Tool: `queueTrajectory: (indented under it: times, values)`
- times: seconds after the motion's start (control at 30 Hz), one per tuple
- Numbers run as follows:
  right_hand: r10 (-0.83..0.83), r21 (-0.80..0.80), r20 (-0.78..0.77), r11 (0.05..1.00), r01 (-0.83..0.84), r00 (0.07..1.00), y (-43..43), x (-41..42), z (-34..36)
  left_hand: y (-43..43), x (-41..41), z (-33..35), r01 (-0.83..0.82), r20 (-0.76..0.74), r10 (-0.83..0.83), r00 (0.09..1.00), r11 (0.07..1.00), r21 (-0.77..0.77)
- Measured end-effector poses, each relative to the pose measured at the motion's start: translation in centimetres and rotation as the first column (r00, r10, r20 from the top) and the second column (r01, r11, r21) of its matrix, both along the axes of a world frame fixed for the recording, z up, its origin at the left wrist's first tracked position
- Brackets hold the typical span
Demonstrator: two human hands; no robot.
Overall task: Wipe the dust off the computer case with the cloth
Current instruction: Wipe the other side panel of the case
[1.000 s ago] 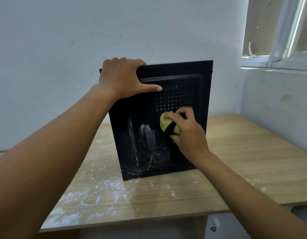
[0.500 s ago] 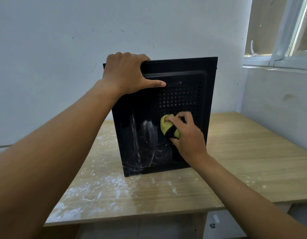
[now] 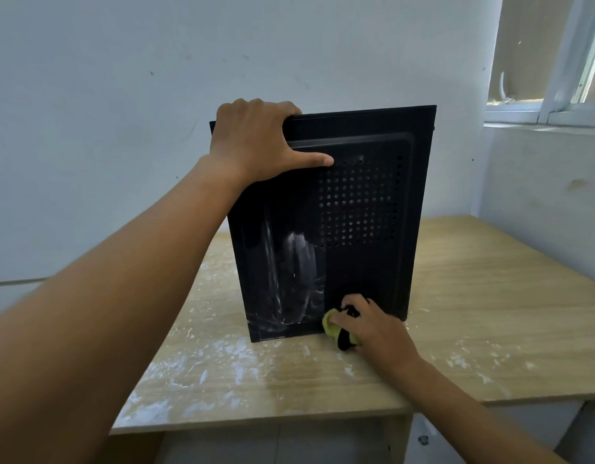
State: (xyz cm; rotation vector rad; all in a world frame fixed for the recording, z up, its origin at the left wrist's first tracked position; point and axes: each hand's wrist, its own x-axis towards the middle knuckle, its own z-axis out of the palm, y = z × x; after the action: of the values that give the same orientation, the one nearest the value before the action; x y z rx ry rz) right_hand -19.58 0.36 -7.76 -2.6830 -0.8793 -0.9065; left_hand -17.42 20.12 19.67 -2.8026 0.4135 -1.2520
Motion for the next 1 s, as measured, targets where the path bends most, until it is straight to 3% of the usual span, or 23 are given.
queueTrajectory:
  times: [0.27, 0.47, 0.73, 1.0]
  values:
    - [-0.013, -0.020, -0.005, 1.000, 0.013, 1.000, 0.1, -0.1, 0.2, -0.1, 0.0, -0.1, -0.008, 0.008, 0.008, 1.000, 1.000, 0.011]
    - [0.010, 0.126, 0.012, 0.992, -0.011, 1.000, 1.8, 0.1, 4.1, 0.1, 0.0, -0.1, -0.010, 0.012, 0.009, 1.000, 1.000, 0.012]
    - [-0.005, 0.314, 0.172, 0.948, -0.050, 0.985, 3.0, 0.0, 11.5, 0.1, 0.0, -0.1, 0.000, 0.013, 0.000, 1.000, 1.000, 0.022]
    - [-0.046, 0.513, 0.207, 0.856, -0.069, 0.977, 4.8, 0.7, 16.4, 0.1, 0.0, -0.2, 0.005, 0.027, -0.006, 1.000, 1.000, 0.015]
